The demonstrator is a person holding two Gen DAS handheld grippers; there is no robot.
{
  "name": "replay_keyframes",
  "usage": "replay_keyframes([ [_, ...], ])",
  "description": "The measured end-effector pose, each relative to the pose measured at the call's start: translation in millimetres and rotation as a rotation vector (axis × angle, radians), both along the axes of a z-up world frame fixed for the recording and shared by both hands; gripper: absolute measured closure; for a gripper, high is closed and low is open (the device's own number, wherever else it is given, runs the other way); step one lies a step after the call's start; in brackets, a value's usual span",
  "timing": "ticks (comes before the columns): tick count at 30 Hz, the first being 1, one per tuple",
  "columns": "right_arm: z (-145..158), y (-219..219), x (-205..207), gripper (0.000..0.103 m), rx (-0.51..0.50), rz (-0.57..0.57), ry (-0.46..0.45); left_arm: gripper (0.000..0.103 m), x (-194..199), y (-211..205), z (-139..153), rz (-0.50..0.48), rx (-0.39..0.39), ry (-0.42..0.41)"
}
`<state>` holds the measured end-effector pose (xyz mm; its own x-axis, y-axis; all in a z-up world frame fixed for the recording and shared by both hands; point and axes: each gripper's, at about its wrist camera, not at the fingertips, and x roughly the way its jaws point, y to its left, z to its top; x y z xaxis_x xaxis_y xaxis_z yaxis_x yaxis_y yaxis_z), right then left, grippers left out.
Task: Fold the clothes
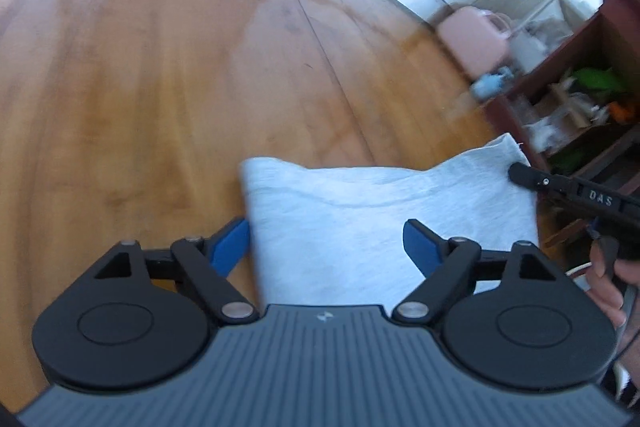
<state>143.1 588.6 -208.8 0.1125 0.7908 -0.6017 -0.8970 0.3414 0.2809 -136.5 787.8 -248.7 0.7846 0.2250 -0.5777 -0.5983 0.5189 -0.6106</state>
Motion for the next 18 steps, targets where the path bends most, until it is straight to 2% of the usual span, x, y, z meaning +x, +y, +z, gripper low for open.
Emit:
replay_keyframes([
  [2, 5, -1, -1, 0.1, 0.01, 0.023, -0.006, 0.097, 8, 2, -5, -0.051, -0.019, 0.012],
  [3, 8, -2, -2, 0.1, 0.011, 0.026, -0.016, 0.1, 10, 2, -4, -0.062, -0.012, 0.035],
  [4, 12, -4, -4, 0.1, 0.015, 0.028, -0.024, 0.1, 6, -2, 5, -0.049, 0.031, 0.038],
  [6, 19, -8, -9, 0.1, 0.038, 0.031, -0.052, 0.1, -10, -10, 30, -0.006, 0.151, 0.015],
  [9, 27, -14, -18, 0.1, 0.094, 0.069, -0.082, 0.1, -35, -16, 73, 0.076, 0.286, 0.029],
  [11, 33, -15, -22, 0.1, 0.121, 0.098, -0.067, 0.1, -48, -11, 88, 0.129, 0.285, 0.049],
  [13, 33, 1, -24, 0.1, 0.114, 0.124, -0.072, 0.099, -48, -3, 86, 0.167, 0.266, 0.112],
  [16, 26, 37, -29, 0.1, 0.066, 0.156, -0.108, 0.098, -41, 10, 66, 0.2, 0.251, 0.244],
  [18, 17, 60, -32, 0.1, 0.016, 0.167, -0.124, 0.094, -34, 16, 49, 0.218, 0.255, 0.344],
])
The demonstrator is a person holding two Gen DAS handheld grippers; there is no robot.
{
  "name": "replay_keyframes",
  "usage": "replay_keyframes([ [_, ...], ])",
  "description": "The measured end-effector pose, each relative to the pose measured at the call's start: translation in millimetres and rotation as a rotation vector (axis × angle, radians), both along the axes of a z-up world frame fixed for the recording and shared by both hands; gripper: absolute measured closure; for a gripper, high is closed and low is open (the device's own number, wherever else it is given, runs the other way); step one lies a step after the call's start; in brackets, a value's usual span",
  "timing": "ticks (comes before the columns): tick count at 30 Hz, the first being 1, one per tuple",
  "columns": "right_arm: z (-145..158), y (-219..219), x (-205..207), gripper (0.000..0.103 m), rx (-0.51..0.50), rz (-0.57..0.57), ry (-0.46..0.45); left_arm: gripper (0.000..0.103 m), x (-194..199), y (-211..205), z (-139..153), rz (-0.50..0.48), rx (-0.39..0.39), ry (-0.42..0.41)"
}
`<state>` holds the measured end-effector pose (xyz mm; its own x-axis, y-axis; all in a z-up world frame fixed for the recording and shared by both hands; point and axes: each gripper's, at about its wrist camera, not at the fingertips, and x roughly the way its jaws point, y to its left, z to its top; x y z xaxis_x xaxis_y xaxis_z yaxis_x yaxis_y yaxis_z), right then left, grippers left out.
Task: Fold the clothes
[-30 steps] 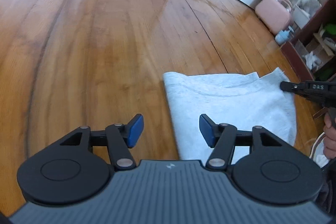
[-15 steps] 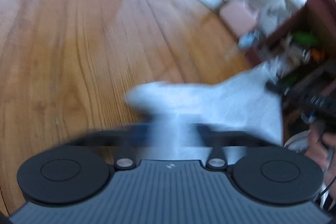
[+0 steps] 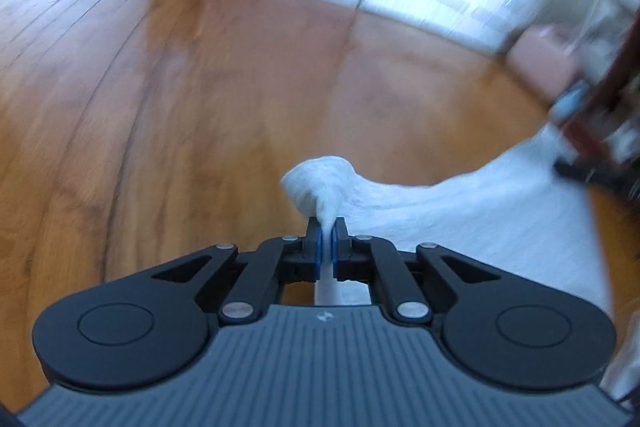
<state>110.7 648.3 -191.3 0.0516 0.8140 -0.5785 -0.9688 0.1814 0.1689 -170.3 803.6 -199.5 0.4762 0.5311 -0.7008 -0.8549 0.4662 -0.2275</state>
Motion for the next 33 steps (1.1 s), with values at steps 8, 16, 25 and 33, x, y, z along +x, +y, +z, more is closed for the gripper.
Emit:
replay_keyframes([
  [8, -59, 53, 22, 0.089, -0.319, -0.108, 0.067, 0.066, -33, -3, -20, 0.04, -0.01, -0.009],
  [16, -74, 22, 50, 0.099, -0.24, -0.07, 0.273, 0.053, -6, 14, -42, -0.149, -0.106, -0.098],
  [25, -41, 13, 41, 0.102, -0.09, 0.051, 0.057, 0.095, 0, 7, -24, -0.064, 0.084, 0.076],
  [33, -76, 38, 42, 0.087, -0.288, -0.202, 0.011, 0.056, -55, -16, -21, -0.055, -0.075, -0.075],
])
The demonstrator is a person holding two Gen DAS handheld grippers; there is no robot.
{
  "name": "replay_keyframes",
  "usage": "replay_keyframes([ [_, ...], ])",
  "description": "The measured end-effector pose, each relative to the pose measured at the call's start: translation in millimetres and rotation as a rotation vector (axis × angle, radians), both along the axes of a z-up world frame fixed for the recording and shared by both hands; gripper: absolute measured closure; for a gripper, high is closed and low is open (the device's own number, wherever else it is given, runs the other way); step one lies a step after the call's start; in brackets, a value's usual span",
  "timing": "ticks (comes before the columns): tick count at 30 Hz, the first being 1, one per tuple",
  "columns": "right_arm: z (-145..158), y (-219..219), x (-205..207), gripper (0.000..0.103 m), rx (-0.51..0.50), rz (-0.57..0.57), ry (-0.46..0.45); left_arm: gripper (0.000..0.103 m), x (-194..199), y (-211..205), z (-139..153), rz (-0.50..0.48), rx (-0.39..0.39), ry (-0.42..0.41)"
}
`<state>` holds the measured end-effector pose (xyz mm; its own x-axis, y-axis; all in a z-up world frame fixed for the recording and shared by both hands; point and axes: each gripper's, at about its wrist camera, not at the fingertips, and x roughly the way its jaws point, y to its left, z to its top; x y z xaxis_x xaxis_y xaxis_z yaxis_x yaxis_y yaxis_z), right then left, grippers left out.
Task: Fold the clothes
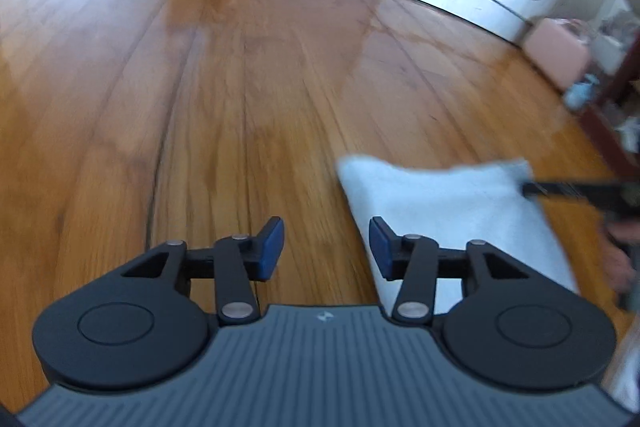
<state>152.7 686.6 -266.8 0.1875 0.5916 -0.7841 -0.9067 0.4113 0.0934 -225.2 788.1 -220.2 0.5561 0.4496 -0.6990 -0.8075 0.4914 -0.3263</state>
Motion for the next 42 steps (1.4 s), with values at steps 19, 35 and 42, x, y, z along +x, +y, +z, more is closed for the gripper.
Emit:
replay_keyframes([
  [19, 32, -178, -87, 0.05, -0.223, 0.416, 0.276, 0.102, 73, -20, 10, -0.174, 0.262, 0.244],
  [35, 41, -214, -92, 0.094, -0.141, 0.173, 0.046, 0.056, -51, -159, 13, -0.197, -0.109, -0.108],
  [42, 33, -246, -67, 0.055, -0.086, 0.075, 0.449, 0.048, -46, -222, -15, -0.243, -0.208, -0.03],
])
